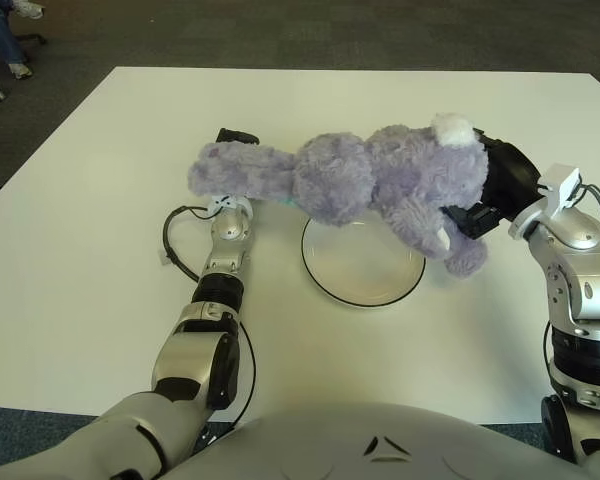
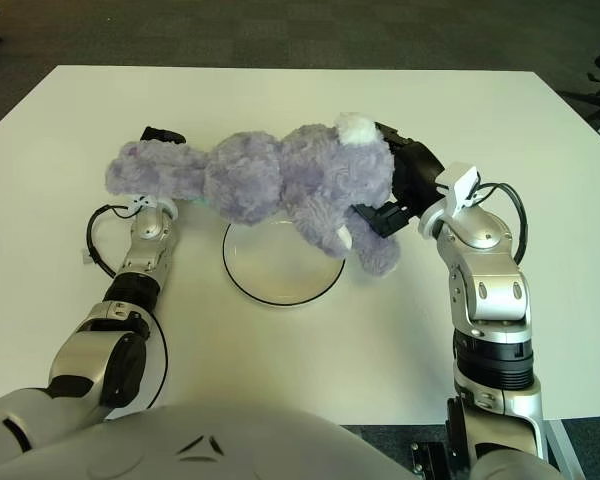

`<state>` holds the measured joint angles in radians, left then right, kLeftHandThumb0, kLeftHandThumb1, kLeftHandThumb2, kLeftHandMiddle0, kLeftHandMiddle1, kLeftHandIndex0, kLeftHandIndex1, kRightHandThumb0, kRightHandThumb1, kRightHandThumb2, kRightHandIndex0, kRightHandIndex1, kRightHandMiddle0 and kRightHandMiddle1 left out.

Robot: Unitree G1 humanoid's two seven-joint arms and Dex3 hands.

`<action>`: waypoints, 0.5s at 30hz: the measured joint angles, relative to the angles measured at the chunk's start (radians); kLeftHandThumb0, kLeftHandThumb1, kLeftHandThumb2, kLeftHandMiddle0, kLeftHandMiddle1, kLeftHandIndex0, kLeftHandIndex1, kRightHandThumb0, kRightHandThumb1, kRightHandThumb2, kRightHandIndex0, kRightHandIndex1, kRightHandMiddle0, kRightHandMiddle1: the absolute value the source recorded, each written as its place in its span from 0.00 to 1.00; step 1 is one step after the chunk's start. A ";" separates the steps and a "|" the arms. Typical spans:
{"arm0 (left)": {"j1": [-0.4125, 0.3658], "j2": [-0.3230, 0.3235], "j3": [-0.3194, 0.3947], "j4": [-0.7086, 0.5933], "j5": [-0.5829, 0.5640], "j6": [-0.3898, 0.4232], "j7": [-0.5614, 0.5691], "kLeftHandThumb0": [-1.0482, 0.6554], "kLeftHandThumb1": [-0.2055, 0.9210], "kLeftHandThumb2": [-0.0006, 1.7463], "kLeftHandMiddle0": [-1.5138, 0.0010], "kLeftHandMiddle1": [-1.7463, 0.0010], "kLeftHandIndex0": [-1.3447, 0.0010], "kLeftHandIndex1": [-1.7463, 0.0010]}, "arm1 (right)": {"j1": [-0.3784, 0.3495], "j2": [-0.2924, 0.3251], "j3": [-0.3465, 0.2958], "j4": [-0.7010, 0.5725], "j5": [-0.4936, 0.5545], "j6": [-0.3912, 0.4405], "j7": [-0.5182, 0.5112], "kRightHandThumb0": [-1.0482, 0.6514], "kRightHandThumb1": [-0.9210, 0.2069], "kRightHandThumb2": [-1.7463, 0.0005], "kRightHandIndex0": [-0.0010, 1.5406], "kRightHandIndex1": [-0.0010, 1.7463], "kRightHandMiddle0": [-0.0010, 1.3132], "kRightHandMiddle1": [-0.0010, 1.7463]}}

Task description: Put the doll into the plate.

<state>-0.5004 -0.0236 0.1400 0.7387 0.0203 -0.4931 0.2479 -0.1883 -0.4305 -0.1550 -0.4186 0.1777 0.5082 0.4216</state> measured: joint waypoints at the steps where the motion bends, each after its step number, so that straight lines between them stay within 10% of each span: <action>1: 0.001 0.000 0.000 -0.002 0.000 0.000 0.000 0.37 0.65 0.60 0.29 0.00 0.67 0.00 | 0.001 -0.003 0.003 0.002 -0.001 -0.007 0.003 0.62 0.82 0.04 0.53 0.98 0.51 1.00; 15: 0.007 -0.001 -0.005 -0.015 -0.004 0.005 -0.009 0.37 0.65 0.60 0.28 0.00 0.66 0.00 | 0.014 -0.033 0.033 0.009 -0.038 -0.075 0.014 0.61 0.86 0.05 0.54 1.00 0.61 0.88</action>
<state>-0.4935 -0.0249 0.1350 0.7236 0.0159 -0.4880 0.2388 -0.1744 -0.4632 -0.1222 -0.4094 0.1398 0.4334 0.4351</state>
